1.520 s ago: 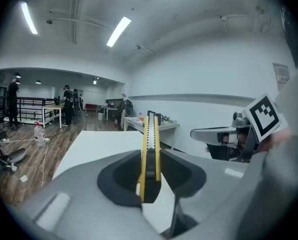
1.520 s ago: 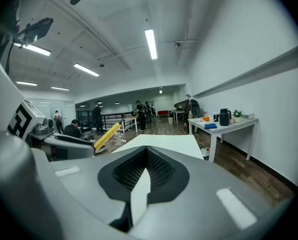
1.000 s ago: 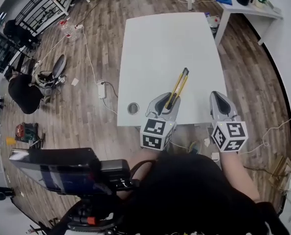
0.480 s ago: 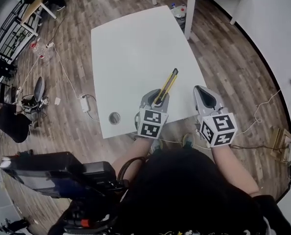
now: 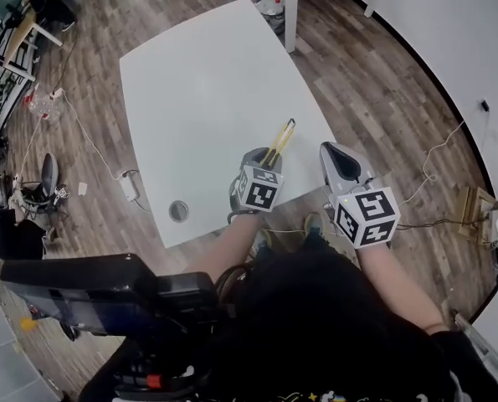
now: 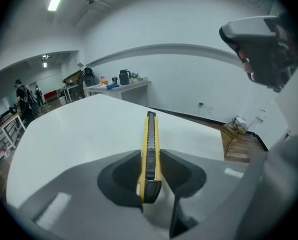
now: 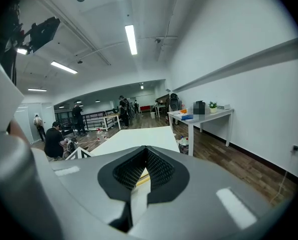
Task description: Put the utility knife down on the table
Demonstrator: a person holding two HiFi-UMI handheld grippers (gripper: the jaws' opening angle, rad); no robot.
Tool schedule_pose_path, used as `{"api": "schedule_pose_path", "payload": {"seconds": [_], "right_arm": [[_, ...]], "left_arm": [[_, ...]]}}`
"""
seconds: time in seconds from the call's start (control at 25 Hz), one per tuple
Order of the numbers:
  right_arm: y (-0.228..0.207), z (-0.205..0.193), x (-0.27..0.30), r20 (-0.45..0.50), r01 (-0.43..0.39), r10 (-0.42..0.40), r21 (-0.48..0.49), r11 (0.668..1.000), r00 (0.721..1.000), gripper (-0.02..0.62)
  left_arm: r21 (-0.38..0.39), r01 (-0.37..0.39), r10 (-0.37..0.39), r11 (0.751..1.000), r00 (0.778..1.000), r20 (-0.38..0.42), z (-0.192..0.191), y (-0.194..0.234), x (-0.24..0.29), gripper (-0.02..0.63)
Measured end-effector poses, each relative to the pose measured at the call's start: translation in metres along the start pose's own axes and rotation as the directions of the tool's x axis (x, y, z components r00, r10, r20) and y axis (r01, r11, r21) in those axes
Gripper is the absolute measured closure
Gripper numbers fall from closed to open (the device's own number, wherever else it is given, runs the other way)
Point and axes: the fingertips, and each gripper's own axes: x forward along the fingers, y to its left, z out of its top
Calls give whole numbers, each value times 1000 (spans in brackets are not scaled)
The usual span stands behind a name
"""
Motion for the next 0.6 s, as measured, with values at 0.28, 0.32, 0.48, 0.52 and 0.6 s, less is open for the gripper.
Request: {"api": "schedule_pose_path", "payload": {"seconds": [0.28, 0.32, 0.48, 0.52, 0.6], "right_arm": [[-18, -10, -2, -14, 23, -23, 21, 1000, 1000, 571], [-20, -10, -3, -15, 24, -24, 23, 999, 1000, 571], [-23, -10, -5, -15, 24, -24, 26, 999, 1000, 569], [-23, -11, -6, -15, 24, -23, 26, 999, 1000, 569], [-24, -12, -7, -15, 23, -23, 28, 999, 1000, 569]], "left_arm": [[6, 21, -20, 1000, 998, -57, -7, -9, 25, 480], [6, 21, -21, 1000, 998, -62, -7, -9, 27, 480], [5, 22, -22, 1000, 996, -85, -7, -10, 31, 480], [2, 22, -22, 1000, 996, -89, -7, -10, 31, 480], [-5, 23, -24, 1000, 995, -93, -7, -10, 32, 480]]}}
